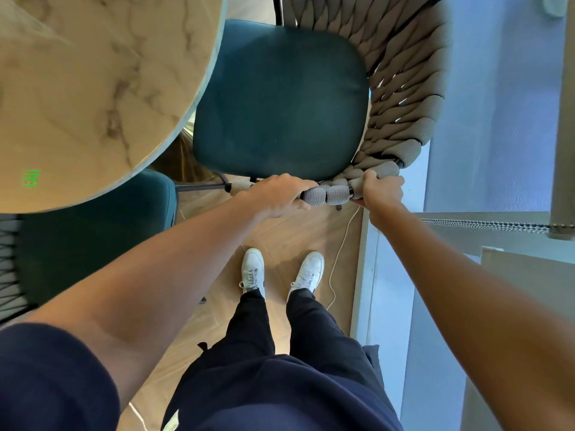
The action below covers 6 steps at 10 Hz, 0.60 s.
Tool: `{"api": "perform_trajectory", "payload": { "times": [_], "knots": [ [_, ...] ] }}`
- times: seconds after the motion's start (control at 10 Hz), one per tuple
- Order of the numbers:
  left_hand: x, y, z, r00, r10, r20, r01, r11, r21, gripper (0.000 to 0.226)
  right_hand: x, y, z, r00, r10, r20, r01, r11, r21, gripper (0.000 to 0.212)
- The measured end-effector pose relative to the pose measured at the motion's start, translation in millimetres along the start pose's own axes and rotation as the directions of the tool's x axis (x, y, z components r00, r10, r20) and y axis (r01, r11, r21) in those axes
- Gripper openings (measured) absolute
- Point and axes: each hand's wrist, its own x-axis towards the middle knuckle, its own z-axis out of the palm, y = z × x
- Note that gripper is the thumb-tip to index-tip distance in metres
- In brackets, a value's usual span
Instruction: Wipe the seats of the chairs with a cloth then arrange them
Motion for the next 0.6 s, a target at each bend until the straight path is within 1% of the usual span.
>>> {"api": "perform_trajectory", "payload": {
  "times": [0.1, 0.2, 0.3, 0.4, 0.5, 0.6],
  "knots": [
    [-1.3, 2.6, 2.7, 1.000, -0.021, -0.017, 0.021, 1.000, 0.001, 0.053, 2.7, -0.1, -2.3, 0.999, 0.022, 0.033, -0.023, 0.999, 0.043, 0.053],
    [2.1, 6.9, 3.5, 1.000, -0.017, -0.003, 0.017, 1.000, 0.010, 0.050, 7.3, -3.4, -6.4, 0.991, 0.052, 0.124, -0.068, 0.988, 0.136, 0.051],
    [4.9, 14.3, 3.5, 0.999, -0.035, 0.019, 0.035, 0.999, 0.011, 0.047, 8.7, -5.4, -14.0, 0.980, 0.043, 0.192, -0.080, 0.979, 0.190, 0.054],
    [5.7, 18.3, 9.4, 0.999, -0.046, -0.008, 0.046, 0.999, -0.013, 0.045, 8.4, 0.6, -22.0, 0.971, 0.015, 0.237, -0.067, 0.975, 0.211, 0.053],
    [-7.0, 23.3, 11.7, 0.995, -0.076, -0.061, 0.074, 0.997, -0.035, 0.040, -7.9, 6.7, -31.9, 0.955, -0.014, 0.296, -0.022, 0.993, 0.118, 0.035],
    [-19.2, 28.7, 3.3, 0.988, -0.112, -0.105, 0.106, 0.993, -0.058, 0.039, -33.3, 16.0, -39.5, 0.932, -0.087, 0.352, 0.128, 0.987, -0.097, 0.026]
  ]
}}
